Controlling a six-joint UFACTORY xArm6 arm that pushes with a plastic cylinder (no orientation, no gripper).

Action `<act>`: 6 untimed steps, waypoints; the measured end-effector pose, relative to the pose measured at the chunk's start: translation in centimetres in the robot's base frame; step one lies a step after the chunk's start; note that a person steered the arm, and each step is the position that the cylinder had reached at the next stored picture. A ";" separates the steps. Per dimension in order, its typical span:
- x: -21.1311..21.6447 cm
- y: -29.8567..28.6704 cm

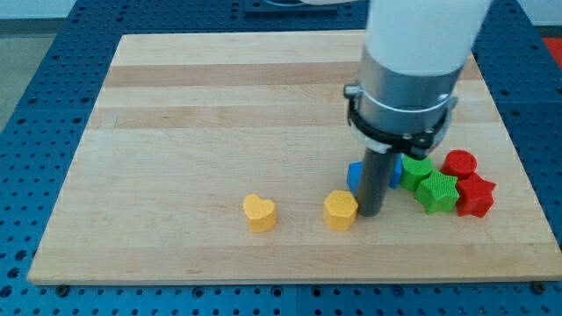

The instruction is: Slide the green circle closer to green star

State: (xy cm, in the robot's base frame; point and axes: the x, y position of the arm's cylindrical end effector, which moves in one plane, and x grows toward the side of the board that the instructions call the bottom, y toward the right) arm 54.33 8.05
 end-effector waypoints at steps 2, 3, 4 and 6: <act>0.8 -3.0; 1.4 -4.4; 2.3 -5.7; 0.4 -3.9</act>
